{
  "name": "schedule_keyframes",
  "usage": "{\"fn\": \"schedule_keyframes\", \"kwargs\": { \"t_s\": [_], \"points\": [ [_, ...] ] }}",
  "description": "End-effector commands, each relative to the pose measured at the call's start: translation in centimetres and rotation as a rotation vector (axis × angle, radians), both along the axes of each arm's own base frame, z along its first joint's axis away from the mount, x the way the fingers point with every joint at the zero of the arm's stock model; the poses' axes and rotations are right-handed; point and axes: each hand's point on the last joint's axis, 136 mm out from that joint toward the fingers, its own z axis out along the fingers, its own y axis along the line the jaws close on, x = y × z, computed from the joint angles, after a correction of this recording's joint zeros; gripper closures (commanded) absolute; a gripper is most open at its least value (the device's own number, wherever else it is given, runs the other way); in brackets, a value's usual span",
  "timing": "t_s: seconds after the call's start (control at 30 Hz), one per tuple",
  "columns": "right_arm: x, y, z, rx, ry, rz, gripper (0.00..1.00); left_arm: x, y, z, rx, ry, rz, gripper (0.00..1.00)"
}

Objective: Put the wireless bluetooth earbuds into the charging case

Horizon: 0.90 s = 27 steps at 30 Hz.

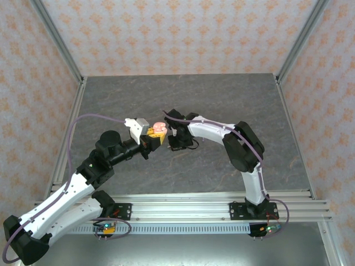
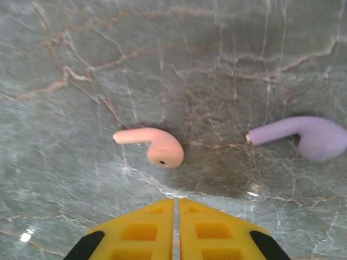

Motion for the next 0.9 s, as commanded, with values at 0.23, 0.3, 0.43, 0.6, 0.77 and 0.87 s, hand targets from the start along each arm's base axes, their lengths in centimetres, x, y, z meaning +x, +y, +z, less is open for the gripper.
{"fn": "schedule_keyframes", "kwargs": {
  "t_s": [0.23,0.3,0.43,0.6,0.77,0.87],
  "points": [
    [0.9,0.5,-0.4,0.007,-0.024,-0.051,0.91,0.0,0.0,0.5,-0.017,-0.009,0.01,0.94],
    [1.2,0.6,-0.6,0.002,-0.024,-0.055,0.91,0.0,0.0,0.4,-0.017,-0.006,0.008,0.94],
    [2.0,0.8,-0.6,-0.018,-0.047,-0.064,0.91,-0.1,0.1,0.3,-0.015,-0.002,0.008,0.94],
    [3.1,1.0,-0.6,-0.037,-0.07,-0.074,0.92,-0.1,0.2,0.3,-0.012,-0.004,0.014,0.94],
    [3.9,1.4,-0.4,-0.049,-0.086,-0.076,0.92,-0.1,0.2,0.2,-0.011,-0.004,0.012,0.94],
    [4.2,1.5,-0.3,-0.053,-0.094,-0.074,0.92,-0.1,0.2,0.2,-0.01,-0.005,0.014,0.94]
  ]
}}
